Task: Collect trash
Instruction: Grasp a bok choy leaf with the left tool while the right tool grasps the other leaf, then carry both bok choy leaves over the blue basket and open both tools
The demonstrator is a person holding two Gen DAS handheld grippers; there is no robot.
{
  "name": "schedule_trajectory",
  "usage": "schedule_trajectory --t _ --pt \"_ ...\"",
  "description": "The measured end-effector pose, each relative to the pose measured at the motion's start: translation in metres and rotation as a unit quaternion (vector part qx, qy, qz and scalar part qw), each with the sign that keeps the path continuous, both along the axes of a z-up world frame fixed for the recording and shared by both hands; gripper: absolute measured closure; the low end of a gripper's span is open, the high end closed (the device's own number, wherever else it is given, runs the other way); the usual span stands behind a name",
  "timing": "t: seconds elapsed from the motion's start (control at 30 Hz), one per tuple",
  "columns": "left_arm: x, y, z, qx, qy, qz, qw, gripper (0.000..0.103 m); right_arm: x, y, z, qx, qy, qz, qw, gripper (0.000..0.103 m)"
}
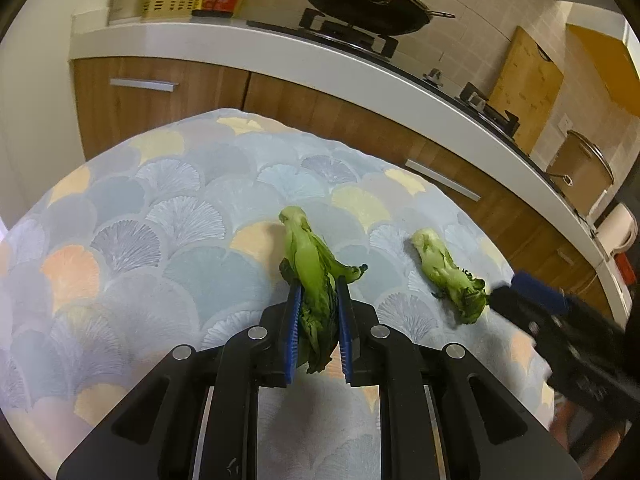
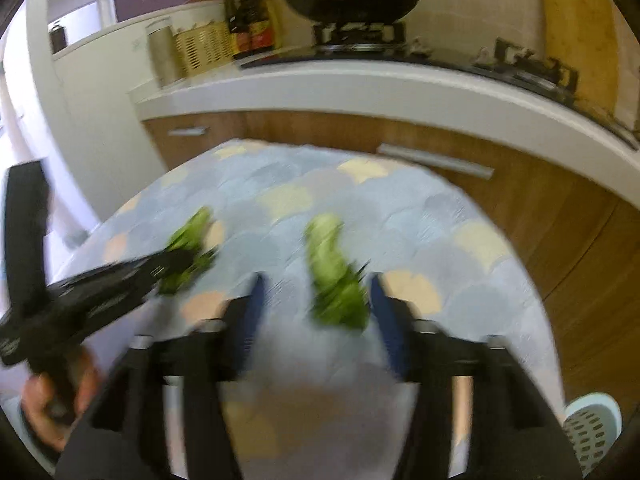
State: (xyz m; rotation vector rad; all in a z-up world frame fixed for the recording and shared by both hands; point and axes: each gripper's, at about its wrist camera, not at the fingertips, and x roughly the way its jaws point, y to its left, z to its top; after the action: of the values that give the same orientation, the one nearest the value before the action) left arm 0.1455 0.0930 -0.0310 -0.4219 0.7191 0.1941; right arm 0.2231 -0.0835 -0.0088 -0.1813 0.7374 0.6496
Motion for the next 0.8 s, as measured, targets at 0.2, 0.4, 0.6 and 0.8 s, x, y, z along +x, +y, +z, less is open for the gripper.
schedule_trajectory --t 0.2,0.4,0.6,0.8 --pt "0.002 -0.006 0.001 0.008 0.001 -0.009 0.9999 0.088 0.026 0.017 -0.024 -0.029 0.024 -0.002 0.999 0.042" --pt "0.002 -0.009 0.001 0.012 -0.001 -0.014 0.9998 0.088 0.034 0.027 -0.035 -0.052 0.045 0.000 0.998 0.055" --pt "0.000 -0.015 0.004 0.022 -0.009 -0.022 0.9995 0.088 0.020 0.023 -0.030 -0.049 0.020 -0.004 0.999 0.085" --pt "-0.005 -0.033 0.011 0.018 -0.025 -0.050 0.9983 0.088 -0.004 -0.003 -0.003 -0.026 -0.006 -0.038 0.999 0.085"
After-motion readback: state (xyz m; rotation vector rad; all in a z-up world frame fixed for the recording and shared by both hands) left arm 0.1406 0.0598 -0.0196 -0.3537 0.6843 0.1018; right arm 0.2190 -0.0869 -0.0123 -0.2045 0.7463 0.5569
